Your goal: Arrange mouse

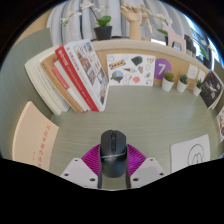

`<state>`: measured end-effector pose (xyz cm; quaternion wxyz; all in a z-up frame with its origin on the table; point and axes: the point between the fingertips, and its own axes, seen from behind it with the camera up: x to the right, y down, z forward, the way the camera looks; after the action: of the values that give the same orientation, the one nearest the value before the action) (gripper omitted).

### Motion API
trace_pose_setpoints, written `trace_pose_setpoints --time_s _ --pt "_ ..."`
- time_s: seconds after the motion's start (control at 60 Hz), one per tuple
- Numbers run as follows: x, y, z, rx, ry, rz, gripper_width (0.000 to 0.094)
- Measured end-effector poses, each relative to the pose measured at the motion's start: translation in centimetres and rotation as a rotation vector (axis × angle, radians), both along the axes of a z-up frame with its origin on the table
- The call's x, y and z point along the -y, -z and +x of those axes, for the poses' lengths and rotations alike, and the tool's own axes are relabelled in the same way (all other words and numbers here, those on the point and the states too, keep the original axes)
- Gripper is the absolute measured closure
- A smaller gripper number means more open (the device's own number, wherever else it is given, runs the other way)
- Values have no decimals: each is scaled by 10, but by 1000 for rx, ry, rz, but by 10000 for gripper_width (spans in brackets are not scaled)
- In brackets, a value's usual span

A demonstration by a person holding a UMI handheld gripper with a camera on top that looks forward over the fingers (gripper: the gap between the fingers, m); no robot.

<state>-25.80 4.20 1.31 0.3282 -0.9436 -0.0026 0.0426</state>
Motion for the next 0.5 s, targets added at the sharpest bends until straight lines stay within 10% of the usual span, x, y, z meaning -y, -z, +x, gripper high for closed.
trace_pose_setpoints --time_s 0.317,0.5 --pt "22 -204 157 113 23 393 620" --pt "58 -176 249 144 38 337 621"
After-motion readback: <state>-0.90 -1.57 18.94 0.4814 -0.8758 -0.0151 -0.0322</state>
